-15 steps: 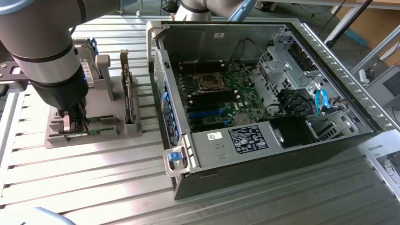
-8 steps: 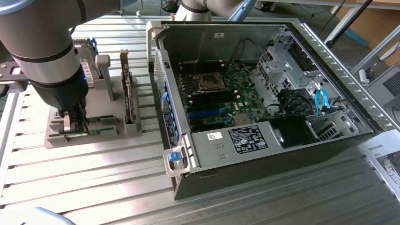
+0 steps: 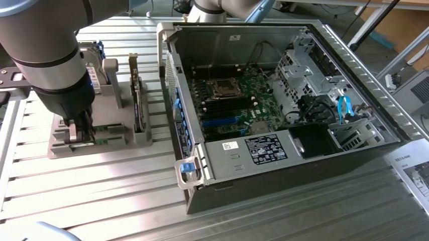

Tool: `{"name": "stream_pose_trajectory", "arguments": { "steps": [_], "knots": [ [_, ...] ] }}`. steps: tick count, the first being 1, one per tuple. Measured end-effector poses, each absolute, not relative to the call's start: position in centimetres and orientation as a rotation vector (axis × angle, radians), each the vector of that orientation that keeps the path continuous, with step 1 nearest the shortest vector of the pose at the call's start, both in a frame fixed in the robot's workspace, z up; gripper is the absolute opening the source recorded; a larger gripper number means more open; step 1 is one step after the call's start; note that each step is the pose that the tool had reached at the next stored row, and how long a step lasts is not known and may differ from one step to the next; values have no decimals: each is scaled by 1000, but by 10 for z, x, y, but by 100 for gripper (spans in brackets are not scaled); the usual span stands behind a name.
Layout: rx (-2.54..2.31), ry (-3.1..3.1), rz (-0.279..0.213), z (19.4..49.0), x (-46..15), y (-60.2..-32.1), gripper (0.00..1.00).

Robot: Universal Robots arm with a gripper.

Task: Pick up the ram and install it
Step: 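Pick up the ram and move it above insertion slot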

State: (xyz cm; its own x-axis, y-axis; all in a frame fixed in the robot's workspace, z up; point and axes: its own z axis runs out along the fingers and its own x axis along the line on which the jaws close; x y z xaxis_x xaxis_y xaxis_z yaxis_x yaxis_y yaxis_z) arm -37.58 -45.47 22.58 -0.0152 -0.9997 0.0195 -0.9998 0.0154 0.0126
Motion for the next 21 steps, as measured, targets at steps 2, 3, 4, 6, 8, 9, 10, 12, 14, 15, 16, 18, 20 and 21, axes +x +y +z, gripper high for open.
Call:
{"name": "stream_pose_trajectory", "arguments": {
  "steps": [2, 3, 4, 6, 8, 9, 10, 12, 14, 15, 16, 18, 20, 21],
  "knots": [
    [2188, -2222, 7, 225, -376, -455, 24],
    [2188, -2222, 7, 224, -376, -455, 24],
    [2188, -2222, 7, 224, -376, -455, 24],
    [2188, -2222, 7, 223, -376, -455, 24],
    [2188, -2222, 7, 222, -376, -455, 24],
    [2188, -2222, 7, 222, -376, -455, 24],
    [2188, -2222, 7, 222, -376, -455, 24],
    [2188, -2222, 7, 222, -376, -455, 24],
    [2188, -2222, 7, 222, -376, -455, 24],
    [2188, -2222, 7, 222, -376, -455, 24],
    [2188, -2222, 7, 221, -375, -455, 24],
    [2188, -2222, 7, 222, -374, -455, 24],
    [2188, -2222, 7, 222, -371, -455, 24],
    [2188, -2222, 7, 222, -370, -455, 24]
  ]
}}
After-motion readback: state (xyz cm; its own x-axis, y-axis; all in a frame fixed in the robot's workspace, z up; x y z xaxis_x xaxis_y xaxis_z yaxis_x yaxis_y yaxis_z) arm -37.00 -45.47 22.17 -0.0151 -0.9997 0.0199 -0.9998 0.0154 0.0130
